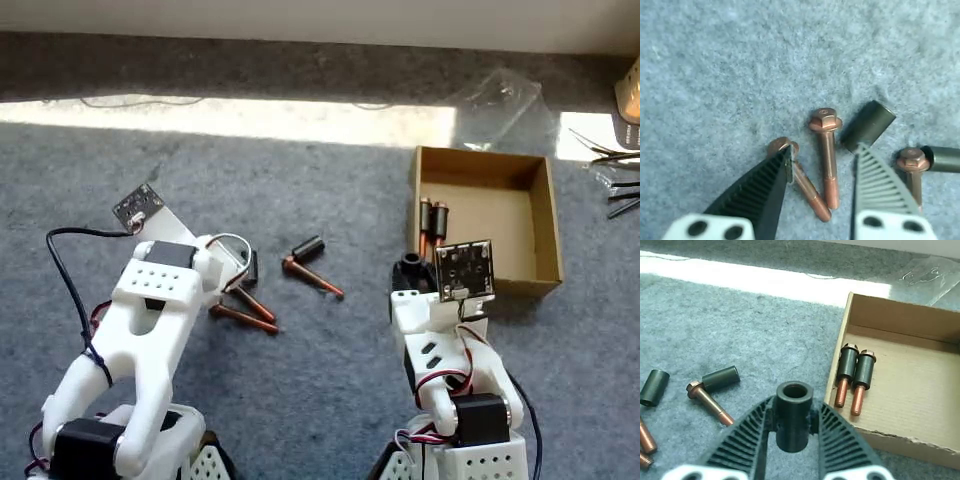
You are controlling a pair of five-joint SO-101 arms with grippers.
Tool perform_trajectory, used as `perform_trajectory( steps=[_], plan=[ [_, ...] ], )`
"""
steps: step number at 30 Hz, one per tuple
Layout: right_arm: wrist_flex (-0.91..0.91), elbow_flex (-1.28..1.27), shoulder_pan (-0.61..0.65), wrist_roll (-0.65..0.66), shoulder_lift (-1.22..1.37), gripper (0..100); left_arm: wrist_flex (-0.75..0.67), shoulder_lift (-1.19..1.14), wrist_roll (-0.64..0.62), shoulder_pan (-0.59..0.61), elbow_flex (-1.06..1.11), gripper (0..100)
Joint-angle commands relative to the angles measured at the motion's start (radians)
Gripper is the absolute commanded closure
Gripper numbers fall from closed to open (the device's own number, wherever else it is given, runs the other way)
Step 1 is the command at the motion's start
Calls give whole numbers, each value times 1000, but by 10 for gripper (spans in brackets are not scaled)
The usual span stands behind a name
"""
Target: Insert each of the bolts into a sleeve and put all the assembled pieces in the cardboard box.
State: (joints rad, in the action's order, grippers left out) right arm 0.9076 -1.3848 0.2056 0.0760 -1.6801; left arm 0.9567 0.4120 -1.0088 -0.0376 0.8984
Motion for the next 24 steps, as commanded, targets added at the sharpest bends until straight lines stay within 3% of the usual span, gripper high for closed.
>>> perform_trajectory(
  steps=[1, 11, 16, 24],
  plan=[
    [-15, 13, -12, -3, -10, 991, 6, 31, -5, -22, -47, 961],
    [-15, 13, -12, -3, -10, 991, -78, -61, -5, -31, -47, 851],
    [-13, 13, -12, -3, -10, 991, -86, -68, -5, -90, -47, 848],
    [-13, 13, -12, -3, -10, 991, -86, -73, -6, -88, -47, 849]
  ],
)
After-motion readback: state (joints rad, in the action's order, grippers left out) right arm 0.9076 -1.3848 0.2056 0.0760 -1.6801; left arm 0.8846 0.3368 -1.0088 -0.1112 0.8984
